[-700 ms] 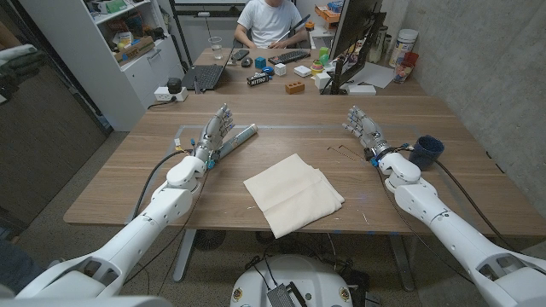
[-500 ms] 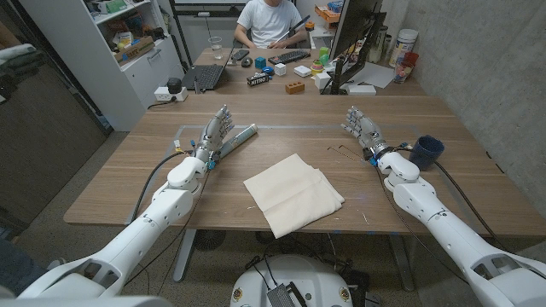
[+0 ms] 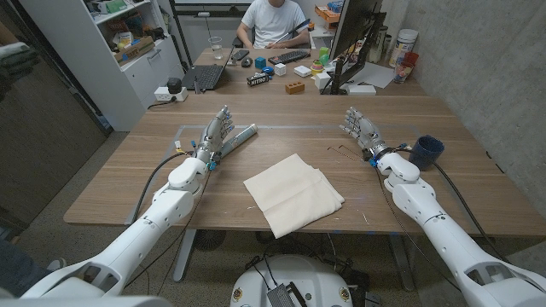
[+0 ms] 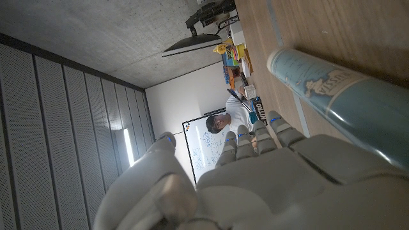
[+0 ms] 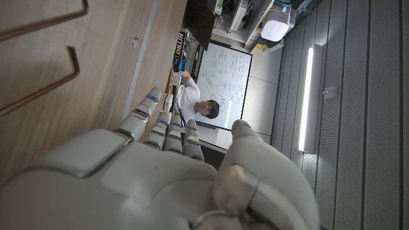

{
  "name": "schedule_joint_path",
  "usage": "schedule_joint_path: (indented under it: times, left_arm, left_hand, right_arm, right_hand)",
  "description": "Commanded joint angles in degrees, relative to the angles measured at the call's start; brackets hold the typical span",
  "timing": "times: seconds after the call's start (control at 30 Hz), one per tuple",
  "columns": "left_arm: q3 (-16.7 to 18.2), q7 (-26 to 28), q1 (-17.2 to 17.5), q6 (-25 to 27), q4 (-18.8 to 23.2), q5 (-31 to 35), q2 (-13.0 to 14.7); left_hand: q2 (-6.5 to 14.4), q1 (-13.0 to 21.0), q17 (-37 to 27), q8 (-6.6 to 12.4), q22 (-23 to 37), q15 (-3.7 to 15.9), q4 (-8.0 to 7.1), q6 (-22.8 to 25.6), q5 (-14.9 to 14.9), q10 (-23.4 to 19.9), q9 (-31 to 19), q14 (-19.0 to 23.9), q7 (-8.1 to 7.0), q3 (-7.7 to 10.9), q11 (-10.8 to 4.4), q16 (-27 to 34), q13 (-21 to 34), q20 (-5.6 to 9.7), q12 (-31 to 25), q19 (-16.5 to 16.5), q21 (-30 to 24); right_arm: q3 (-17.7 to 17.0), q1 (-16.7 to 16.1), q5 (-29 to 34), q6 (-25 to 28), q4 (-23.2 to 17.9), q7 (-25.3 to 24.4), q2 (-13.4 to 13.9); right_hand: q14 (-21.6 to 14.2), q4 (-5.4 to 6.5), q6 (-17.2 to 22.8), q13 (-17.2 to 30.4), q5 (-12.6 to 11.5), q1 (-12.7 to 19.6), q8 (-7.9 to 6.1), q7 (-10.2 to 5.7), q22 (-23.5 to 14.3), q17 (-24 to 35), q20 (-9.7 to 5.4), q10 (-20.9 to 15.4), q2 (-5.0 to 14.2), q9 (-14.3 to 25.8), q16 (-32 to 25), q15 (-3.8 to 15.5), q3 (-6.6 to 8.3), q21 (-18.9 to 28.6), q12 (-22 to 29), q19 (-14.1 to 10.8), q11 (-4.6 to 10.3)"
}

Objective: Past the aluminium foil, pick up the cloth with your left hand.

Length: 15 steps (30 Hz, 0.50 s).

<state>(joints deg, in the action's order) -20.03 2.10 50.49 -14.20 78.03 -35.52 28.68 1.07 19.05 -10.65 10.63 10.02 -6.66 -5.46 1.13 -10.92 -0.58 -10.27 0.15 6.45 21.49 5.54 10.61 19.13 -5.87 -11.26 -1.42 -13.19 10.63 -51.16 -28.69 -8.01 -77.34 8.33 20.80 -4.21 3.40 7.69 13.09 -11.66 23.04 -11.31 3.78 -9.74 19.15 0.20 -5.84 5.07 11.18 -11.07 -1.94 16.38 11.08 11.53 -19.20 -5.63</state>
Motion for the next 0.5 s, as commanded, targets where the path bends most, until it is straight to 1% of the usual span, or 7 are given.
schedule_joint_path:
  times: [0.03,0.23,0.37,0.43,0.47,0.5]
  left_arm:
    - [0.0,0.8,0.6,2.0,2.9,1.8,1.5]
    - [-0.3,1.4,1.2,3.1,5.3,2.6,2.6]
    - [-0.7,0.2,1.3,2.4,5.4,2.7,2.8]
    - [-0.9,-0.1,1.7,2.5,6.6,3.2,3.5]
    - [-1.0,-0.2,1.8,2.5,7.2,3.6,3.9]
    - [-1.1,0.5,2.1,2.9,8.3,4.3,4.4]
  left_hand:
    - [0.3,0.4,-0.2,0.24,0.3,-0.25,0.44,-0.1,-0.2,0.2,-0.1,-0.4,1.12,0.30,0.41,0.2,0.0,-0.56,-0.2,0.1,0.2]
    - [0.3,0.4,-0.1,0.12,0.3,-0.38,0.58,-0.4,-0.1,0.5,-0.1,-0.7,1.06,0.29,0.39,0.1,-0.3,-0.54,-0.1,0.4,0.3]
    - [0.3,0.4,-0.1,0.12,0.3,-0.36,0.65,-0.4,-0.1,0.6,-0.1,-0.8,1.03,0.29,0.38,0.1,-0.4,-0.54,-0.1,0.4,0.4]
    - [0.3,0.4,-0.1,0.11,0.3,-0.34,0.71,-0.4,-0.1,0.7,-0.1,-0.8,1.03,0.29,0.39,0.1,-0.4,-0.54,-0.1,0.5,0.5]
    - [0.3,0.4,-0.1,0.11,0.3,-0.35,0.75,-0.4,-0.1,0.7,-0.1,-0.8,1.02,0.29,0.36,0.1,-0.4,-0.53,-0.1,0.5,0.5]
    - [0.3,0.5,-0.1,0.09,0.3,-0.33,0.79,-0.5,-0.1,0.7,-0.1,-0.8,1.02,0.29,0.37,0.1,-0.5,-0.55,-0.1,0.5,0.5]
  right_arm:
    - [-3.3,-2.0,2.2,1.0,-2.4,1.4,-2.3]
    - [-4.0,-3.9,2.8,0.8,-4.7,1.1,-2.8]
    - [-4.4,-4.7,3.0,0.9,-5.8,0.8,-2.9]
    - [-4.7,-5.0,3.0,1.2,-6.3,0.4,-3.0]
    - [-4.6,-5.1,3.3,1.7,-6.8,0.3,-2.6]
    - [-4.7,-5.2,3.6,2.0,-7.2,-0.2,-2.6]
  right_hand:
    - [-0.6,-0.09,0.6,0.1,-0.2,0.2,-0.27,0.04,-0.3,0.1,0.13,-0.4,0.05,0.1,-0.3,-0.06,0.25,0.3,0.2,-0.3,-0.24]
    - [-0.6,-0.13,0.6,0.0,-0.2,0.2,-0.24,0.05,-0.3,0.0,0.17,-0.4,0.08,0.1,-0.3,0.04,0.25,0.2,0.2,-0.2,-0.21]
    - [-0.6,-0.16,0.5,-0.1,-0.2,0.1,-0.20,-0.02,-0.3,-0.1,0.18,-0.5,0.09,0.0,-0.3,-0.08,0.23,0.2,0.2,-0.2,-0.12]
    - [-0.6,-0.17,0.5,-0.1,-0.2,0.1,-0.19,0.01,-0.3,-0.1,0.18,-0.5,0.09,0.0,-0.3,-0.09,0.23,0.2,0.2,-0.2,-0.16]
    - [-0.6,-0.18,0.6,-0.1,-0.2,0.1,-0.19,-0.01,-0.3,-0.1,0.17,-0.5,0.09,0.0,-0.3,-0.07,0.22,0.2,0.2,-0.2,-0.17]
    - [-0.6,-0.18,0.6,-0.1,-0.2,0.1,-0.19,0.00,-0.3,-0.2,0.17,-0.5,0.09,0.0,-0.3,-0.07,0.22,0.2,0.2,-0.2,-0.17]
